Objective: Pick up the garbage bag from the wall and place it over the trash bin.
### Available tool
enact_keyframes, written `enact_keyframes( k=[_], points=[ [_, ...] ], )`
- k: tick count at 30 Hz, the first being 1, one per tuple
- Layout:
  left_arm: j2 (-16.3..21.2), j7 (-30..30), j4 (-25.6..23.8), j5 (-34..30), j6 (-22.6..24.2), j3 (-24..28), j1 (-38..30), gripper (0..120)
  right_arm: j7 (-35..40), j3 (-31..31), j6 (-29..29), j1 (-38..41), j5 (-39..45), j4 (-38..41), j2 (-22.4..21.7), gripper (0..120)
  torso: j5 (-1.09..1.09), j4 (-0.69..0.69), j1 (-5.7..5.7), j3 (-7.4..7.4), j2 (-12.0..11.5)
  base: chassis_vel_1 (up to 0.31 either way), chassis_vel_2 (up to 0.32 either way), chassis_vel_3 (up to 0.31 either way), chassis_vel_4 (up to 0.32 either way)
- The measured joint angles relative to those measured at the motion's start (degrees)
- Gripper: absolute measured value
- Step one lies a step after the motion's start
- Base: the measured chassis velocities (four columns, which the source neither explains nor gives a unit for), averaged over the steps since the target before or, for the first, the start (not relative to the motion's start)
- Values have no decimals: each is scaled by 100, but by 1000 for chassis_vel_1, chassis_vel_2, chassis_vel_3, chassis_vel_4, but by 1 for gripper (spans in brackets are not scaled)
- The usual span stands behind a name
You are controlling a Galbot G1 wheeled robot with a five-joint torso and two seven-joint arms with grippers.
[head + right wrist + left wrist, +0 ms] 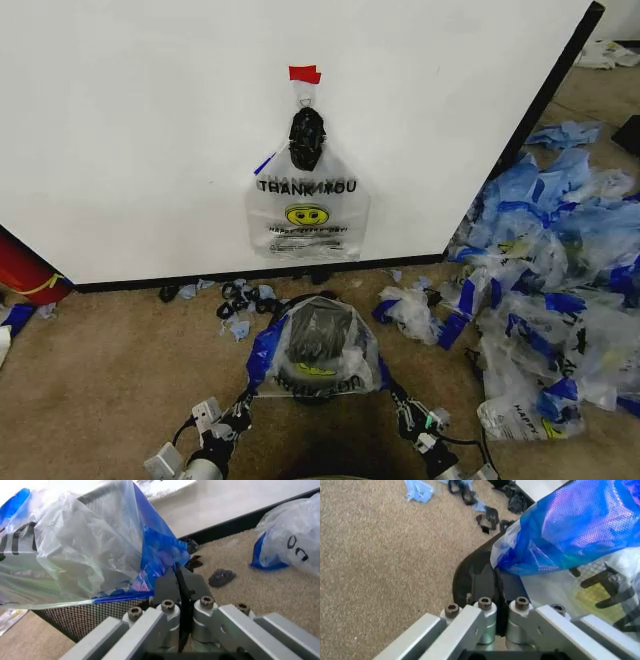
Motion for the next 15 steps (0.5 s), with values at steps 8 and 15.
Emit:
enact_keyframes(
  k=[8, 15],
  points=[
    [158, 30, -174, -107, -5, -270, -200, 0, 107, 4, 9, -22, -4, 330, -80, 0, -1, 0, 0, 0, 0, 0, 0, 0, 0],
    [356, 111, -139, -211, 23, -471, -319, 0, 265, -2, 9, 4, -108, 492, -88, 0, -1, -1, 0, 0, 1, 0, 0, 0, 0]
  ],
)
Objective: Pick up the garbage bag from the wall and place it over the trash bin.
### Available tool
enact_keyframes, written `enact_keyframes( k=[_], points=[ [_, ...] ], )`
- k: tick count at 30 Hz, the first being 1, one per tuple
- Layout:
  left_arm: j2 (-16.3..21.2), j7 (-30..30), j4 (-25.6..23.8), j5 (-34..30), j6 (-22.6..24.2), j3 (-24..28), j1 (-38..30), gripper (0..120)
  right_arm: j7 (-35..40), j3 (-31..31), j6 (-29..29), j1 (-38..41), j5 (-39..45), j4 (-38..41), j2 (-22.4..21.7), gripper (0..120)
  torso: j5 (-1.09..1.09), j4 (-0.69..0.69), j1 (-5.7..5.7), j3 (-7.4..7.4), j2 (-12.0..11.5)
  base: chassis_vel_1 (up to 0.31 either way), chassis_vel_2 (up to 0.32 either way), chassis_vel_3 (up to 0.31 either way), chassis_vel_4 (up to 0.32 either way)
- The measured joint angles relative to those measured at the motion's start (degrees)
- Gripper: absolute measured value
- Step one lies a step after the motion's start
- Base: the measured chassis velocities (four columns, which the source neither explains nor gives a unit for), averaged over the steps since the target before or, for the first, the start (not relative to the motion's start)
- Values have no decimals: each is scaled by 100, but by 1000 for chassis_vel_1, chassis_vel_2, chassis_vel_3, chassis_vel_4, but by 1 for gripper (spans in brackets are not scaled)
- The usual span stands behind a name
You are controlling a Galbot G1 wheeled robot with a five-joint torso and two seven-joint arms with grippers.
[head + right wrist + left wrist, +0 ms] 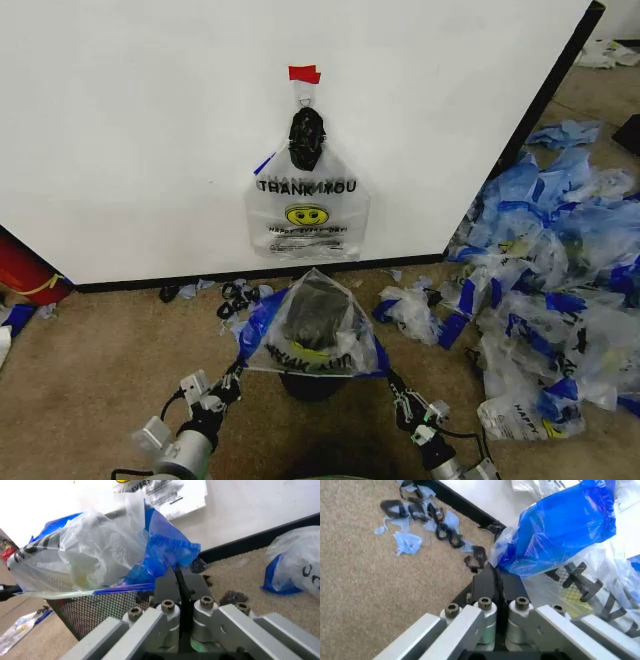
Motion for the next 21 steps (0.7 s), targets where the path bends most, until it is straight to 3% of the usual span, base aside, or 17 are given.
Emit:
enact_keyframes(
  k=[21],
  points=[
    [209, -41, 233, -70, 69, -24, 87, 0, 138, -7, -4, -17, -154, -162, 4, 0, -2, 0, 0, 0, 2, 0, 0, 0, 0]
  ],
)
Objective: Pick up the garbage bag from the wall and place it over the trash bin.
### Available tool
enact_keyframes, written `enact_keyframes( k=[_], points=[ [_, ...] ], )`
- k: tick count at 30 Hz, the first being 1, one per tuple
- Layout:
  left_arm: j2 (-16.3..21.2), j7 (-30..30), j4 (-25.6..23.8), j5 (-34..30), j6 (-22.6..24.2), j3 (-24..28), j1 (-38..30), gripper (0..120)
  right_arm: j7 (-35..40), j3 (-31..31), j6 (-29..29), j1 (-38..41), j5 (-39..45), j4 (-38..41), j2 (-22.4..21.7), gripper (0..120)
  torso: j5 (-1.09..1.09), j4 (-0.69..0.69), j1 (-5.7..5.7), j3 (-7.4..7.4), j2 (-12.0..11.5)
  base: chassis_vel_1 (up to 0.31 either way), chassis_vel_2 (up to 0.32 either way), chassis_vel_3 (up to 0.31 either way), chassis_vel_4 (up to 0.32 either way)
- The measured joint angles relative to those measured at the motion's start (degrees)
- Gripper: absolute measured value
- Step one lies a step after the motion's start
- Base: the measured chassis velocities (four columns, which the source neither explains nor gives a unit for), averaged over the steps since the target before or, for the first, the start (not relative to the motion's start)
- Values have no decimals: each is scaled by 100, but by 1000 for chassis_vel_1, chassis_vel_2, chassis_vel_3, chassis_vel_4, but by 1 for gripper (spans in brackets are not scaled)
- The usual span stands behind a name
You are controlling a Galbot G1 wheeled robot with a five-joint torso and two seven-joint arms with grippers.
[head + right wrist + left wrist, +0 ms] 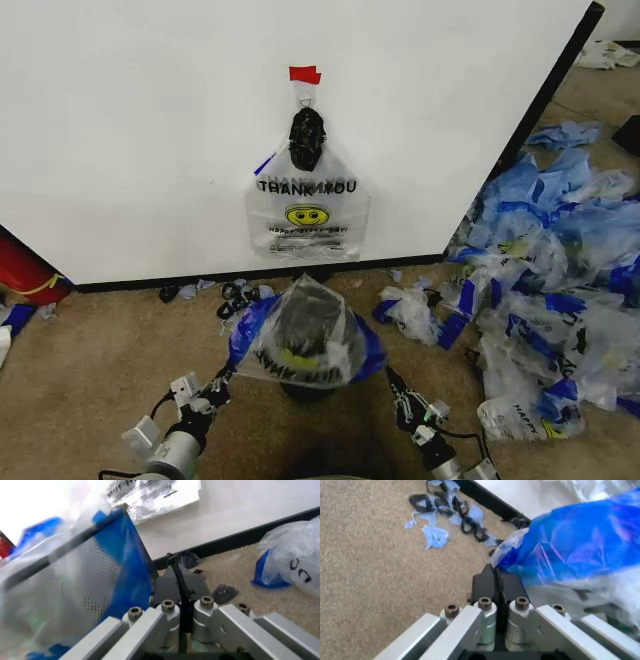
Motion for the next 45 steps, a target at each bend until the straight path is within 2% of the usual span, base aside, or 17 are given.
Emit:
enact_keyframes(
  k=[9, 36, 45],
  points=[
    [-34, 9, 28, 9, 4, -34, -12, 0, 10, -17, -4, 35, -3, -51, 2, 0, 2, 0, 0, 0, 0, 0, 0, 0, 0],
    [-250, 139, 530, 253, -1, 42, -203, 0, 102, -232, -5, 292, -22, -66, -79, 0, 0, 0, 0, 1, -2, 0, 0, 0, 0],
    [-269, 150, 488, 305, -17, -24, -170, 0, 111, -231, -4, 319, -42, -50, -86, 0, 0, 1, 0, 0, -2, 0, 0, 0, 0]
  ],
)
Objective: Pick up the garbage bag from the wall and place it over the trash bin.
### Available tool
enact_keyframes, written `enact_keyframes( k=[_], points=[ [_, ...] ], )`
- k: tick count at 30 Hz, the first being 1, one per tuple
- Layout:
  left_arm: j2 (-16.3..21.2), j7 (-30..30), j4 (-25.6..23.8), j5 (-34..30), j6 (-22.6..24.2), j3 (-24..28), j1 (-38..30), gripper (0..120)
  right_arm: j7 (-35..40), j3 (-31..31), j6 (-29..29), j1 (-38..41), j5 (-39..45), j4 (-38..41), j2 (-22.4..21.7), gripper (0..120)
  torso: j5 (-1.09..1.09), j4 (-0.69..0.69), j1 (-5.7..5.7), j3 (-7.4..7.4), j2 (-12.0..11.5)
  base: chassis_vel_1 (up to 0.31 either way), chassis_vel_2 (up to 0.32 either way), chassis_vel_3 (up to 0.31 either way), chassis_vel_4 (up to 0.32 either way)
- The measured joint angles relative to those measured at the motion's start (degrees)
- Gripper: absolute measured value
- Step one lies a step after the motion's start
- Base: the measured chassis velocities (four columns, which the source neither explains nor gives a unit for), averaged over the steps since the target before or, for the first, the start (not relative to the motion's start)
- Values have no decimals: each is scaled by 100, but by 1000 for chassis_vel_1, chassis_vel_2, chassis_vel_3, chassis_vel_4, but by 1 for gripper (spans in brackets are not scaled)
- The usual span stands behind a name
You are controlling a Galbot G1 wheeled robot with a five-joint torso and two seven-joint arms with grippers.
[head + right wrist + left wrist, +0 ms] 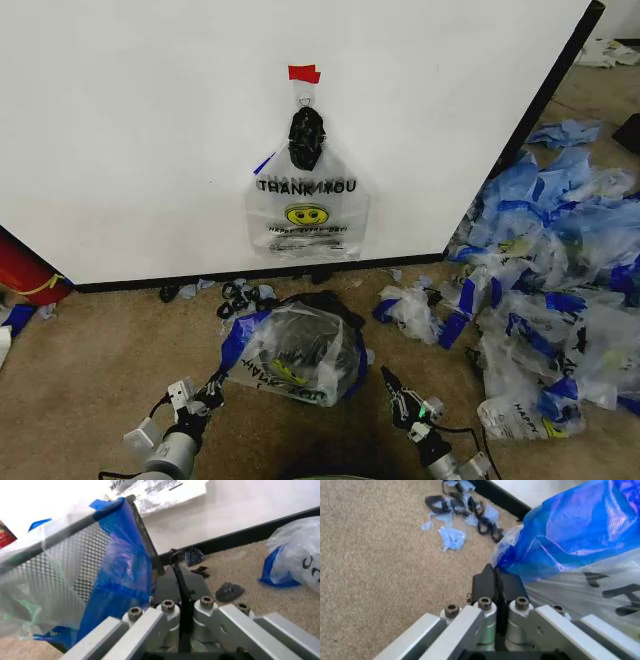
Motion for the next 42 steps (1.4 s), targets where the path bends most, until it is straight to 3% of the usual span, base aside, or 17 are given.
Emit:
enact_keyframes(
  k=[11, 28, 37, 42],
  points=[
    [31, -21, -625, 153, 49, -144, 339, 36, 62, -17, 0, 14, -98, 74, 9, 0, 0, 0, 0, -1, 0, 0, 0, 0, 0],
    [37, -33, -873, 617, -43, -415, 603, 97, 81, 91, 0, -143, -137, 235, -65, 0, 0, 0, 0, -1, 1, 0, 0, 0, 0],
    [124, 253, -1273, 1155, -213, -620, 582, 100, 78, 225, 0, -283, -141, 348, -60, 0, -1, 1, 0, -1, 1, 0, 0, 0, 0],
    [411, 468, -1477, 1011, -190, -683, 296, 99, 105, 201, 0, -281, -135, 474, -78, 0, -1, -1, 0, 0, 1, 0, 0, 0, 0]
  ],
)
